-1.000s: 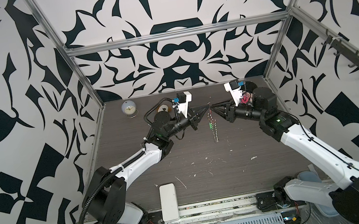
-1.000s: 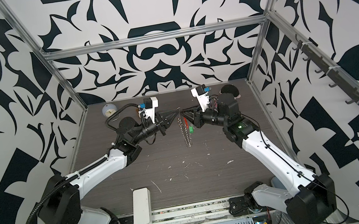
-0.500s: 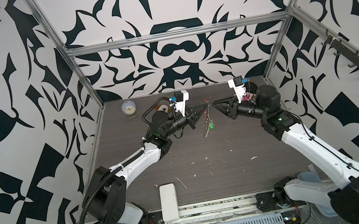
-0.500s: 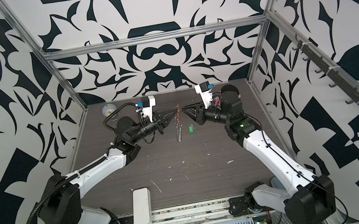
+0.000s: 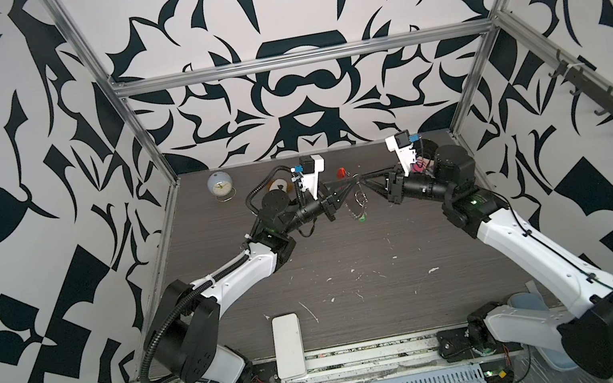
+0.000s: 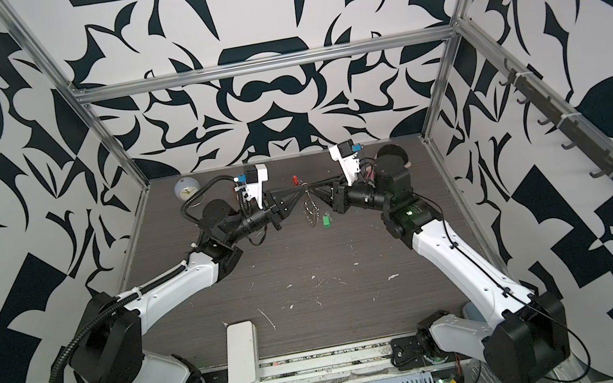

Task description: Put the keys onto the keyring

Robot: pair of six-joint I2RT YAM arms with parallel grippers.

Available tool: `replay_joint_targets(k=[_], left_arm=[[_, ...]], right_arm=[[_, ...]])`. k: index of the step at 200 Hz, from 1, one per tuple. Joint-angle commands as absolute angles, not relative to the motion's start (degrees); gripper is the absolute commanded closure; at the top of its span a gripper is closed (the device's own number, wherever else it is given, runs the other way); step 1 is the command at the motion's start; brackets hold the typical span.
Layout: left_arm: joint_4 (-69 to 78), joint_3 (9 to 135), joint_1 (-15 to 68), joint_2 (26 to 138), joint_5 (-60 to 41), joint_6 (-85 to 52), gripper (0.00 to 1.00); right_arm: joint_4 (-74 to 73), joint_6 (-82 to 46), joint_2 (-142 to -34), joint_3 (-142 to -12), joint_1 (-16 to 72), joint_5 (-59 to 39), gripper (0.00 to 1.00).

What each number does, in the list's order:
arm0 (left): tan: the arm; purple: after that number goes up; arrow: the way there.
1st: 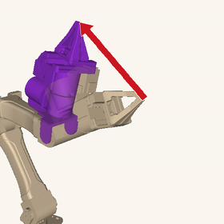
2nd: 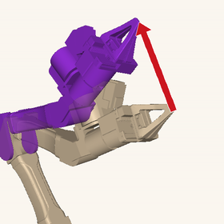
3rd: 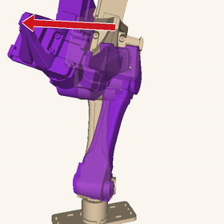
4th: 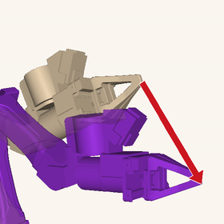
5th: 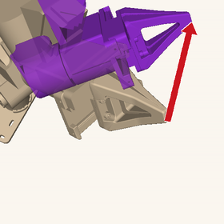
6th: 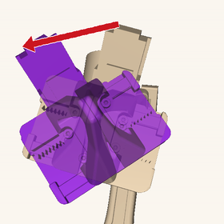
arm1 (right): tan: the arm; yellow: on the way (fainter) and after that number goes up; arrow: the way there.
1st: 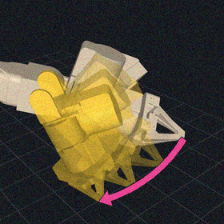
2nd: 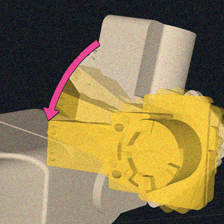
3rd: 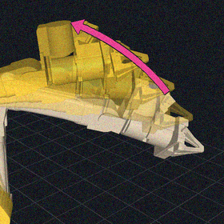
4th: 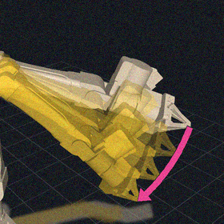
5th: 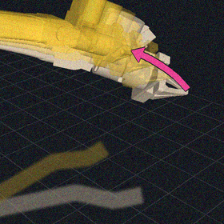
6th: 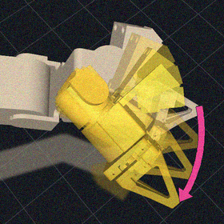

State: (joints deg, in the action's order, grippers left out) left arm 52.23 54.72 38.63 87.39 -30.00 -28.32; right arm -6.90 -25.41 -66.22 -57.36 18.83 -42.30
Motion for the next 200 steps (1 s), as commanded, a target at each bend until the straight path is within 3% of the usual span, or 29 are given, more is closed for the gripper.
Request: replay_joint_targets(k=[1,48,89,154,176,200], left_arm=[[56.4,56.1,38.5,87.8,-31.3,-29.9,1.0],[57.6,56.6,38.5,88.8,-31.8,-31.2,1.0],[58.5,56.8,38.4,89.4,-31.9,-32.4,1.0],[59.2,57.0,38.2,90.7,-32.1,-33.9,1.0],[61.9,56.8,38.1,91.3,-31.5,-35.7,1.0],[66.6,56.2,37.2,92.2,-31.0,-39.3,1.0]], right_arm=[[-10.3,-25.3,-65.8,-59.4,18.9,-43.4,0.86],[-10.9,-26.0,-66.3,-59.5,18.9,-44.5,0.86],[-11.2,-26.0,-66.1,-59.0,18.9,-44.7,1.0],[-9.3,-24.2,-65.4,-59.2,19.0,-44.0,1.0],[-9.9,-24.4,-65.7,-58.3,19.2,-43.8,0.85],[-10.7,-24.7,-65.4,-57.5,19.2,-43.5,0.84]])
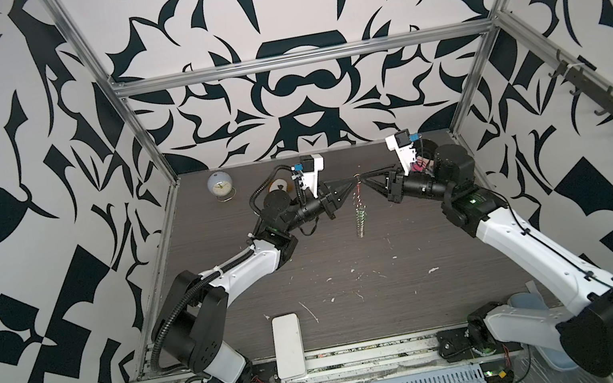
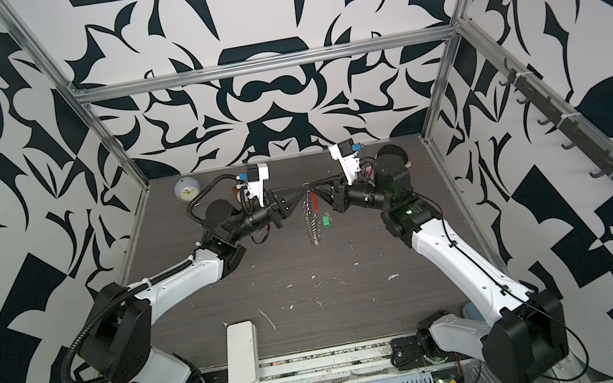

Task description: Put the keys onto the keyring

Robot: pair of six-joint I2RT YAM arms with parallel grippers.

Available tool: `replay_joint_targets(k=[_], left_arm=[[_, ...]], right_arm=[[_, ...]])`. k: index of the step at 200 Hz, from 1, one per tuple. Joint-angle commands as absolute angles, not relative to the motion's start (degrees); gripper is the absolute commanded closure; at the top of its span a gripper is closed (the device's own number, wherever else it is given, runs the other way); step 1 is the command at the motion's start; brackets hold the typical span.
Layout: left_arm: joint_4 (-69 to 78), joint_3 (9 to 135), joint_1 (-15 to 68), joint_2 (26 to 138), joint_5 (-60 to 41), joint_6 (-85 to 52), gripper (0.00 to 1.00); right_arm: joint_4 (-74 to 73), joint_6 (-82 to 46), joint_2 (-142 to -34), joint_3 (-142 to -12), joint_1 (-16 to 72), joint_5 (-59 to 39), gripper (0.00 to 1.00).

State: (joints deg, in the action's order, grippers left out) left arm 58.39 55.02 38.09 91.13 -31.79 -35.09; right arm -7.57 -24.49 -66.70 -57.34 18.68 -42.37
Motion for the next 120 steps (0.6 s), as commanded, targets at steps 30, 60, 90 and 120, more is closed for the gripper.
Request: replay_joint_targets(k=[30,60,90,120], left_arm=[[69.3,56.7,36.6,93.3,-31.6,-42.5,1.0],[70.3,56.7,36.6,93.7,-31.9,-43.3,1.0],[70.1,56.9,36.5,93.7,-32.3,-43.2,1.0],[69.7,56.9,36.5,93.7,-32.6,-43.1,1.0]], right_arm=[[-11.0,-24.9,-65.4,-57.4,19.2,-43.5,0.83],[-11.3,-24.9,-65.7,-57.6,19.2,-43.5,0.75],[-11.8,-25.3,-66.4,-58.3,19.2,-43.7,0.73],[-13.2,-26.2,-67.5,-58.5,19.3,-44.3,0.73]])
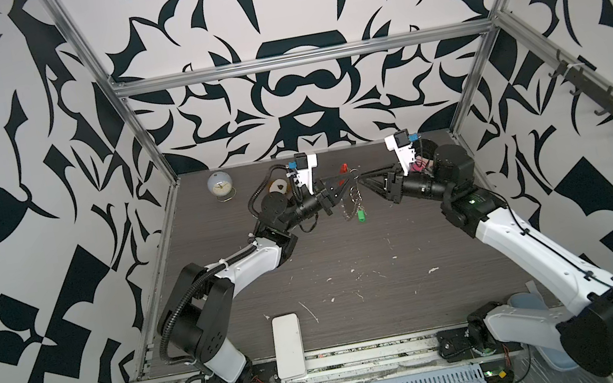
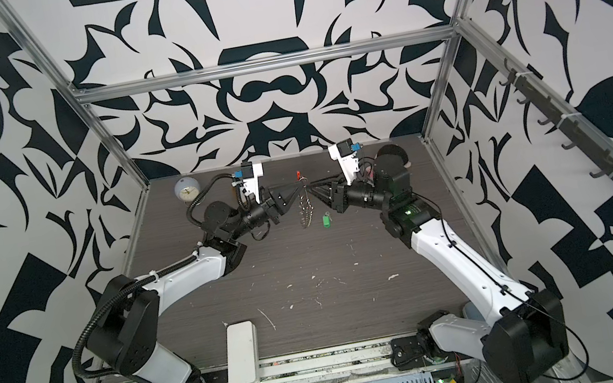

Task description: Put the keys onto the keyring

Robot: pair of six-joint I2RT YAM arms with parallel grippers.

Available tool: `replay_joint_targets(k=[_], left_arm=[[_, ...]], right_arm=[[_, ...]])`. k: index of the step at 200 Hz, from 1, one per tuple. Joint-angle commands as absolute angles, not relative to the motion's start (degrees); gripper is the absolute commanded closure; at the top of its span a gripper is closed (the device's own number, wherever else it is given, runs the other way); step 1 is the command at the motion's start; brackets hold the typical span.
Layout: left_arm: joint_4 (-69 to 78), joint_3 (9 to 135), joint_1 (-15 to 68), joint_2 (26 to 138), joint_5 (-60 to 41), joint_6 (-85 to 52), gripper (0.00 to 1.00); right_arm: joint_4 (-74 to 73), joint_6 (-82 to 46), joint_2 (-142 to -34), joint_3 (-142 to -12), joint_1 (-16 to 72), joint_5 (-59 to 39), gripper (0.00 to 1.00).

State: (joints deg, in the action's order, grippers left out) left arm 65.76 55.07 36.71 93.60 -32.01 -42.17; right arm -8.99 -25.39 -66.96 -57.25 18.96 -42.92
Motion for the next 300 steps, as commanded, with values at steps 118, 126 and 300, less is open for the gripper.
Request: replay_joint_targets(k=[118,126,300], left_arm=[[68.1,57.1,36.5,93.5,-33.5,-43.0,1.0],[67.6,57.3,36.5,93.5,-33.7,-42.9,1.0],[53.9,58.7,36.4,92.0,-35.3,-34.9,0.71]], right_arm=[[-12.6,-25.8,-68.3,-60.4,20.2,-44.3,1.0],[-11.8,-25.3,-68.1,-60.7,20.3,-44.1,1.0],[7.7,-10.4,-66.8,-67.4,23.4,-34.6,1.0]])
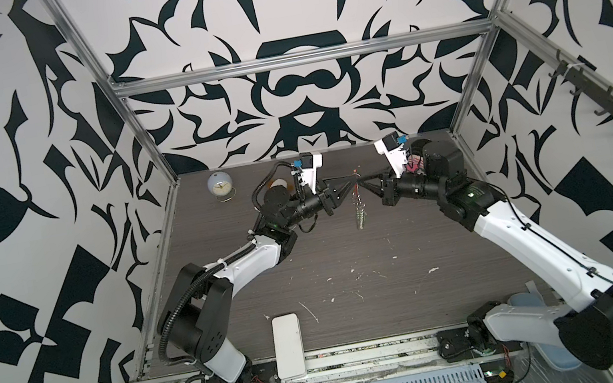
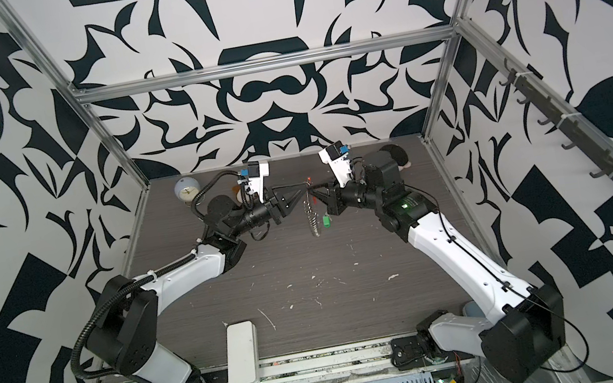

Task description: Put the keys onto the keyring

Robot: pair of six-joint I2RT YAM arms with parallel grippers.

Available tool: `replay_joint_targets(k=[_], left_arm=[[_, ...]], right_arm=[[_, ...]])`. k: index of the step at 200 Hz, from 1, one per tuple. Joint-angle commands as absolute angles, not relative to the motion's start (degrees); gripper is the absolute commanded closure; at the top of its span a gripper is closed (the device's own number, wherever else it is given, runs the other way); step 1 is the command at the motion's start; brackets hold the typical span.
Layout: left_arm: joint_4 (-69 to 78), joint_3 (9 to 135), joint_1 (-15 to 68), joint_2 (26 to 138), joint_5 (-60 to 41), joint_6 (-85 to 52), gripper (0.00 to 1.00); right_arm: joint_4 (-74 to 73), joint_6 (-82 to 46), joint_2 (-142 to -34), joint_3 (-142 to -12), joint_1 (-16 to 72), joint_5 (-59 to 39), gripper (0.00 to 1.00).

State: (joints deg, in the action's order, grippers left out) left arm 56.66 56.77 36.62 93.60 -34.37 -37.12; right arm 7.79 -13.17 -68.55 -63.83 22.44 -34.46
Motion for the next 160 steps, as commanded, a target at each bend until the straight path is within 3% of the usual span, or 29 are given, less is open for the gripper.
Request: replay_joint_targets(k=[1,82,130,160], left_arm=[[53.8,58.7,36.4,92.0,-35.3,-34.9,0.7],[34.7,59.9,33.8,85.7,-38.8,-20.8,0.7],[6.2,64.4,32.9,80.8,-42.5,12.0,0.7],[-5.1,71.7,31.0,83.9,-49.7,17.7,0.71]], right_arm=[[7.7,-10.3,-66.8,-67.4,23.5,-34.6,1.0],[12.5,-6.3,-66.7,-68.4,23.6,-33.2,1.0],[15.5,-3.8,-67.3,-70.0,23.7,-35.5,1.0],[16.5,-2.5,-68.5,-71.0,24.4,-36.6,1.0]])
